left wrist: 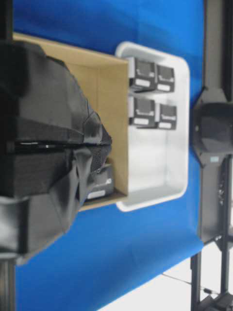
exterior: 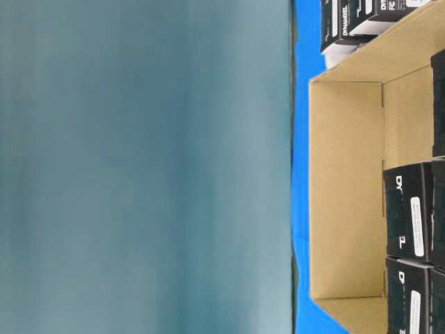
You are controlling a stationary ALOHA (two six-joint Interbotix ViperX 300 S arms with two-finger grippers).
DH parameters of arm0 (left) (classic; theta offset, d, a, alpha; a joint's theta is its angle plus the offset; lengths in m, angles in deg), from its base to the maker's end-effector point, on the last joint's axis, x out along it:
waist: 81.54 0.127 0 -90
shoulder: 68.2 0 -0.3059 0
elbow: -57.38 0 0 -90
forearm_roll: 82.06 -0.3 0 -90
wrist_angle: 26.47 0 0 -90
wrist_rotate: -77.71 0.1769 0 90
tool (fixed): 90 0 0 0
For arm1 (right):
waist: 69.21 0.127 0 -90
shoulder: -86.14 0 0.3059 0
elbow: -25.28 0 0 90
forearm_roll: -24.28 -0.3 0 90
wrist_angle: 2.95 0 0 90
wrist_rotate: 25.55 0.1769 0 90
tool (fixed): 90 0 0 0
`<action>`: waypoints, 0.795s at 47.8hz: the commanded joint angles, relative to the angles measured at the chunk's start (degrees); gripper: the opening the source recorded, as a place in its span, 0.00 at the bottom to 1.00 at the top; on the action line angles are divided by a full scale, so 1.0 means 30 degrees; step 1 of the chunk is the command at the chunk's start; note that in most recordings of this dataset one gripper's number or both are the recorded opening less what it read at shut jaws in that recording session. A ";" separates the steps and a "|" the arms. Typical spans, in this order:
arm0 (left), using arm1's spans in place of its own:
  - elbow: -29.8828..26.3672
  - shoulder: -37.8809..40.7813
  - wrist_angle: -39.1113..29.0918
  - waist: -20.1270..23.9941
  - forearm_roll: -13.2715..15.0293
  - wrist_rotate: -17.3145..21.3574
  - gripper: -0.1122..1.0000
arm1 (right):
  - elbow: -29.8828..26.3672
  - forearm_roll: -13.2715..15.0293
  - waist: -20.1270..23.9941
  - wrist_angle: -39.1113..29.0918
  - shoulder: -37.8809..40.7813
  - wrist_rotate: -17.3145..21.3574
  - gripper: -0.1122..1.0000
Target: Pick the box from inside the cardboard box.
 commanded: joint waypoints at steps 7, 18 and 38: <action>-0.0527 0.0146 0.0088 -0.0029 -0.0029 0.0000 0.07 | -0.0088 -0.0059 0.0117 0.0293 -0.0059 0.0000 0.97; -0.0498 0.0146 0.0059 -0.0029 -0.0029 0.0029 0.07 | -0.0088 -0.0059 0.0293 0.0967 -0.0557 0.0088 0.97; -0.0527 0.0146 0.0088 -0.0029 -0.0029 0.0088 0.07 | 0.0088 -0.0059 0.0410 0.1465 -0.1289 0.0029 0.97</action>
